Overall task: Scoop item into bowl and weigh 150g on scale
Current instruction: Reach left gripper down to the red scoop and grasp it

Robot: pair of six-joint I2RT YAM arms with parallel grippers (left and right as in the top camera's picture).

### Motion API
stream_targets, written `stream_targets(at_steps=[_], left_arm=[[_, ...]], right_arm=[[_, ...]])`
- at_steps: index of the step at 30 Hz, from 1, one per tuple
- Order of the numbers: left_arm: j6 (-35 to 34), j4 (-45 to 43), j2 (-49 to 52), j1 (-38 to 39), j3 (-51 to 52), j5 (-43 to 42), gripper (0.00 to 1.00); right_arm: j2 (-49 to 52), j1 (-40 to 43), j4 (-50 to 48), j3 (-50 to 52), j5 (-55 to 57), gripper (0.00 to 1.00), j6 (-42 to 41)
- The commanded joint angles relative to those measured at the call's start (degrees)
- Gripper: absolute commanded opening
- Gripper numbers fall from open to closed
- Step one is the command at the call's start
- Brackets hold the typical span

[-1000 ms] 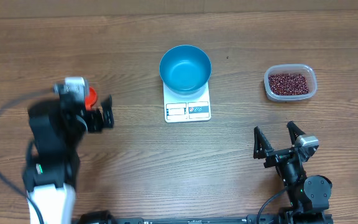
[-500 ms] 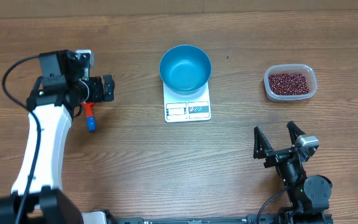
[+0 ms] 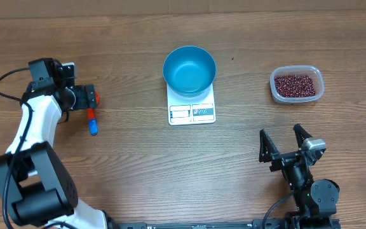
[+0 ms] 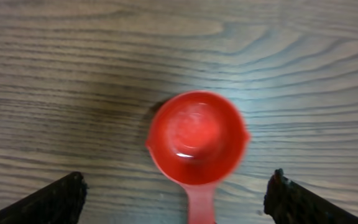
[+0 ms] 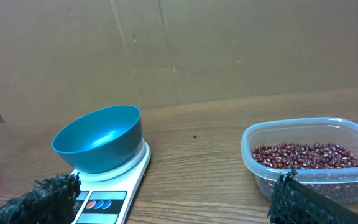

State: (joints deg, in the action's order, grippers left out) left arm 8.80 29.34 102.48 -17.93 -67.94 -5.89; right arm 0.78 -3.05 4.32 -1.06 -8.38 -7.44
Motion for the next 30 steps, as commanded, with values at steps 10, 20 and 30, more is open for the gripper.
stream_targets(at_steps=[10, 20, 30], left_arm=[[5.4, -7.7, 8.0, -0.5, -1.1, 0.1, 0.64], [5.4, -10.0, 12.6, -0.4, -1.1, 0.1, 0.14], [-4.6, -6.7, 6.8, -0.4, -4.1, -1.6, 0.04]], right_arm=[[-0.6, -0.3, -0.2, 0.6, 0.2, 1.00, 0.2], [-0.6, -0.3, -0.2, 0.6, 0.2, 1.00, 0.2], [-0.6, -0.3, -0.2, 0.6, 0.2, 1.00, 0.2]])
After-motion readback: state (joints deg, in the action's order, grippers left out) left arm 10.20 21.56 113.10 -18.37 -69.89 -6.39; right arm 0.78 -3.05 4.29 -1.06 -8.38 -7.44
